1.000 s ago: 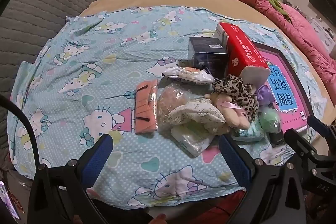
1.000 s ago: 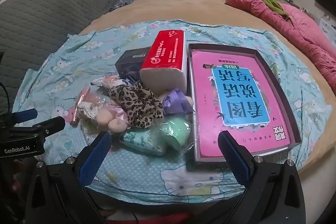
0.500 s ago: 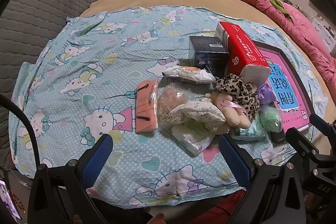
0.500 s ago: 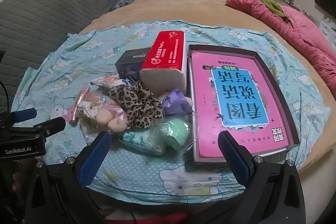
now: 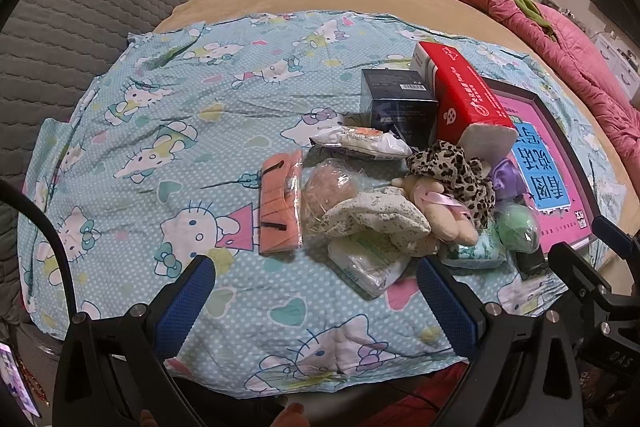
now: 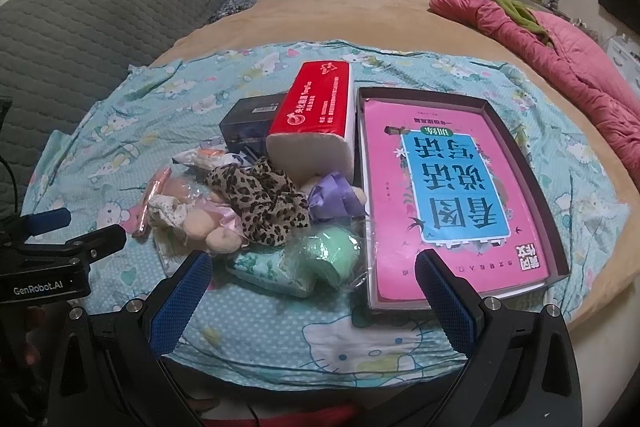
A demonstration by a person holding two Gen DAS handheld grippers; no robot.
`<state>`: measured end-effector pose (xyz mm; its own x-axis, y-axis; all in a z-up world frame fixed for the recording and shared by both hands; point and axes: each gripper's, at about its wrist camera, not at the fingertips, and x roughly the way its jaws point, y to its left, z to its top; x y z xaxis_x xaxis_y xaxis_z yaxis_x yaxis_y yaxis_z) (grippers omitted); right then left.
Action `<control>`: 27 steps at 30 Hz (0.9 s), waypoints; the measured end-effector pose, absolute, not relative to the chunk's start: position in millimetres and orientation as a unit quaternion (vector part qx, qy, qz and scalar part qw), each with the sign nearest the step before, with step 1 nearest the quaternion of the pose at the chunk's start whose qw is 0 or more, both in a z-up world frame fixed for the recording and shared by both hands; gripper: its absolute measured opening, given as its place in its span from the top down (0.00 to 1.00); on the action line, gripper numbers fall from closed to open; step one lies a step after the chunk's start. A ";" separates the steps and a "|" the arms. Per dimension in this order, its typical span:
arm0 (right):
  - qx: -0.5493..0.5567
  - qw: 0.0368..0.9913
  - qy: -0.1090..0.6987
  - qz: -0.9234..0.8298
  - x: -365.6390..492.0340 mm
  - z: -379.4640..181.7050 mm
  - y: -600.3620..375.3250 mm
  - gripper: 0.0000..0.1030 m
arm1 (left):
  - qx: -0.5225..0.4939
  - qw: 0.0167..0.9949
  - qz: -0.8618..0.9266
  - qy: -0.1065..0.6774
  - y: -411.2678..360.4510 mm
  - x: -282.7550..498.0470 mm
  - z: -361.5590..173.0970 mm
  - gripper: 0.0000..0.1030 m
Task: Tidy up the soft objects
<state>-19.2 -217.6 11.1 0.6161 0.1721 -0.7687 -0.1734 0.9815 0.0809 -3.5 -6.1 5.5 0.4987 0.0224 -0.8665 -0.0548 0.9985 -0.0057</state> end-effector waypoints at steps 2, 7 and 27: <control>-0.001 0.899 0.428 0.096 -19.4 11.2 -217.4 0.02 | -0.015 0.865 0.022 0.500 -6.5 -3.3 6.0 0.01; -0.001 0.899 0.427 0.096 -18.6 11.7 -217.0 0.02 | -0.012 0.866 0.020 0.499 -8.6 -2.5 7.0 0.01; 0.002 0.898 0.429 0.098 -18.6 10.7 -218.9 0.02 | -0.017 0.869 0.019 0.495 -6.8 -2.1 9.0 0.01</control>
<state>-18.6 -218.9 10.7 0.6131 0.1781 -0.7697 -0.1752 0.9806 0.0874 -2.1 -6.8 9.0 0.5102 0.0158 -0.8599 -0.0502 0.9987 -0.0114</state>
